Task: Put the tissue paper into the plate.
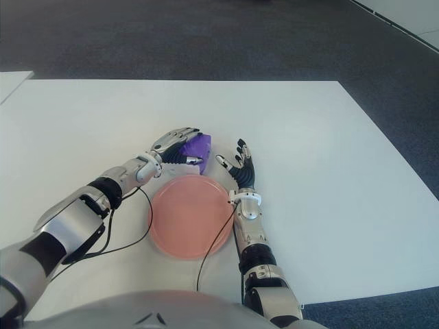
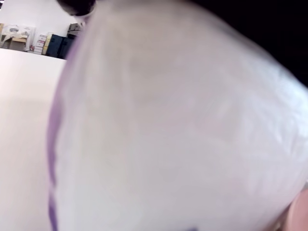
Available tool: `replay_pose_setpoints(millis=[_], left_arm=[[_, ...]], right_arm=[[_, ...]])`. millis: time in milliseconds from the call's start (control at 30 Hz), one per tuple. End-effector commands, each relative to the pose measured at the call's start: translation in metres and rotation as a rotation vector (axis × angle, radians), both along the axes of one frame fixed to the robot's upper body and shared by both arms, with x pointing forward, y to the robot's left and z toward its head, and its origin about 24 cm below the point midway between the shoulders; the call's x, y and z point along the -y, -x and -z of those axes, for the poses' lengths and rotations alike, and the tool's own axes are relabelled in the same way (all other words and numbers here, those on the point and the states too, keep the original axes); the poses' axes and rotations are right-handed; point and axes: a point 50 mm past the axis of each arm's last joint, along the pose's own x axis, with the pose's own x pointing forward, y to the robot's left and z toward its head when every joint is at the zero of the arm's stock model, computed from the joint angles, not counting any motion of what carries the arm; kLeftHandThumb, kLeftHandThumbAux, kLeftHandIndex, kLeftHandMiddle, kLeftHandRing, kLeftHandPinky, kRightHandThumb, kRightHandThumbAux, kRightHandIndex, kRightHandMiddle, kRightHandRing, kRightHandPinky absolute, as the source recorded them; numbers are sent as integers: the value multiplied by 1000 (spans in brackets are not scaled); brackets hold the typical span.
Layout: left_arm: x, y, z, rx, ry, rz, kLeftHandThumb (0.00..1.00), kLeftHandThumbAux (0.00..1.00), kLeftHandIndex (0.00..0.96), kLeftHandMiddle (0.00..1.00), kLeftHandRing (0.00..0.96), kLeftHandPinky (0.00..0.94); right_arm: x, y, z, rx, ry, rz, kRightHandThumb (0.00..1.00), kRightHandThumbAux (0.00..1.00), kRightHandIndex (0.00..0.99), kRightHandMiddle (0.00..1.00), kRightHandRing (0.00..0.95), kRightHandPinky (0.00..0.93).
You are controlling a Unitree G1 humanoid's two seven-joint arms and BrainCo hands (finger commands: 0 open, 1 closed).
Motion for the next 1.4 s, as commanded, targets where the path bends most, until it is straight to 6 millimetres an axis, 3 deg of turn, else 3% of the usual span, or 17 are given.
replay_pose_setpoints(millis=[33, 300, 567, 900, 1400], left_arm=[[-42, 22, 32, -113, -199, 14, 27, 382, 0, 0, 0, 0], [-67, 25, 34, -54, -335, 32, 44, 396, 0, 0, 0, 0], [-107, 40, 47, -44, -512, -13, 37, 419, 0, 0, 0, 0], [-135, 50, 49, -19, -663, 21, 22, 422, 0, 0, 0, 0], [-162, 49, 35, 17, -697, -32, 0, 426, 0, 0, 0, 0]], right_arm=[[-1, 26, 38, -209, -24, 6, 0, 710, 0, 0, 0, 0], [0, 29, 37, -203, -32, -2, 0, 709, 0, 0, 0, 0], [1, 32, 37, -205, -39, -2, 0, 717, 0, 0, 0, 0], [5, 34, 39, -201, -18, -16, 0, 723, 0, 0, 0, 0], [9, 41, 45, -192, -25, -56, 0, 724, 0, 0, 0, 0]])
